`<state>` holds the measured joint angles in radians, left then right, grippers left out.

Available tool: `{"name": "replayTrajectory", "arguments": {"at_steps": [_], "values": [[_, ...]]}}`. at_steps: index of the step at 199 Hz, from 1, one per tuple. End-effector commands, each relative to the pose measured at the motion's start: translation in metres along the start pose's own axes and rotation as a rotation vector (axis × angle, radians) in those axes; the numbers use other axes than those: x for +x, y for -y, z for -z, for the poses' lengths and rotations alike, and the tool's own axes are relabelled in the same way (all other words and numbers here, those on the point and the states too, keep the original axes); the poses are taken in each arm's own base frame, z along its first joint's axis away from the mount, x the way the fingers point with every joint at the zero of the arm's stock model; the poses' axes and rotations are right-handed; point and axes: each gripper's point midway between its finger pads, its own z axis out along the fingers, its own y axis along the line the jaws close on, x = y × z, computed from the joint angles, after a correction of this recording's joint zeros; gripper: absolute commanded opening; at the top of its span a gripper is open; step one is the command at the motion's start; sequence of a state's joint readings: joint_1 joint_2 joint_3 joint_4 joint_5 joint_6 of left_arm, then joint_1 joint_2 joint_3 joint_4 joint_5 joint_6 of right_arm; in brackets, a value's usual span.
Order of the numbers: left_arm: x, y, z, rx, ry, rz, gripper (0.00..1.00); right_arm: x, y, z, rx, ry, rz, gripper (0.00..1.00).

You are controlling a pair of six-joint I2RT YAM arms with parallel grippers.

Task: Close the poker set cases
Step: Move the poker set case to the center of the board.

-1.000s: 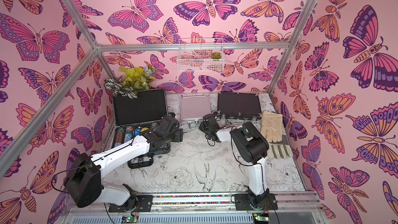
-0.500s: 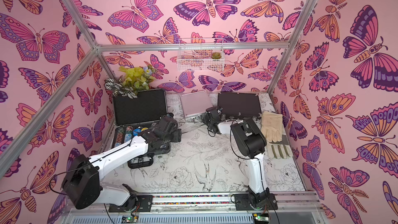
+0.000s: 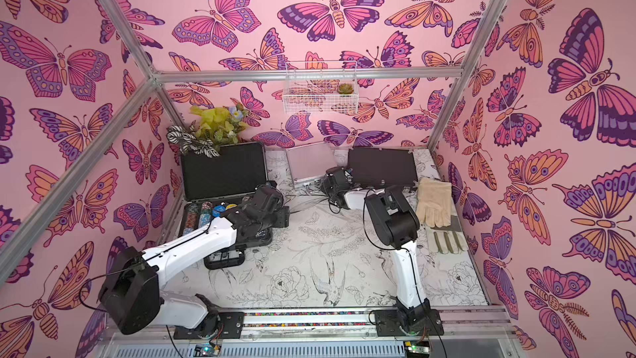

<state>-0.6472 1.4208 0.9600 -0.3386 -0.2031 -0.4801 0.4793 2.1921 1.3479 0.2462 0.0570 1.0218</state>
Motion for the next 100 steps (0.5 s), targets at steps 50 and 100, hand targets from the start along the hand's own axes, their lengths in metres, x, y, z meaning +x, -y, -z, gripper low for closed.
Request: {"name": "replayTrajectory", "arguments": {"at_steps": [50,100], "values": [[0.007,-0.008,0.0,-0.024,-0.017,0.002,0.72,0.061,-0.015,-0.016,-0.028,-0.164,0.024,0.31],[0.009,-0.013,0.002,-0.04,-0.015,-0.001,0.72,0.062,-0.018,-0.007,-0.039,-0.191,0.058,0.41]]}}
